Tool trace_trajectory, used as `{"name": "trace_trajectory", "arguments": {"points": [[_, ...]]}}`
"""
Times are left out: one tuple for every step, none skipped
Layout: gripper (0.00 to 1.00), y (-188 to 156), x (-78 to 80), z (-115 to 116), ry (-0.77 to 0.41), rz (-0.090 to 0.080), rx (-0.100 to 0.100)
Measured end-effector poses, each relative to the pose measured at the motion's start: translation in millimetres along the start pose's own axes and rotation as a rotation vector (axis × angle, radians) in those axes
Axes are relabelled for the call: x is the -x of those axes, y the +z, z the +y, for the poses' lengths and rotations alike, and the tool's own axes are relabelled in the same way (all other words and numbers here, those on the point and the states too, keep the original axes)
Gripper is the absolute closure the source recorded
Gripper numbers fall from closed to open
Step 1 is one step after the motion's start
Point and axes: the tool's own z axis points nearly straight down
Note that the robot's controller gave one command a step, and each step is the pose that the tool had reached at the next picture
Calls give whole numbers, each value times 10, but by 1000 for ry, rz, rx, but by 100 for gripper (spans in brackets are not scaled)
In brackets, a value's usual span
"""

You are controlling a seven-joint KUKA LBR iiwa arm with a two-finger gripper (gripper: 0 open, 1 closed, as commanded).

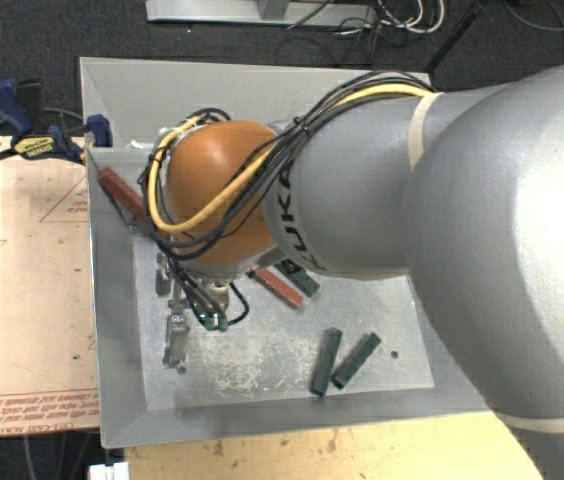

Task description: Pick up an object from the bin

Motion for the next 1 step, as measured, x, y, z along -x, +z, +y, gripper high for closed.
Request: {"name": "trace_trajectory", "arguments": {"points": [[0, 763, -496, -684, -101, -18, 3]]}}
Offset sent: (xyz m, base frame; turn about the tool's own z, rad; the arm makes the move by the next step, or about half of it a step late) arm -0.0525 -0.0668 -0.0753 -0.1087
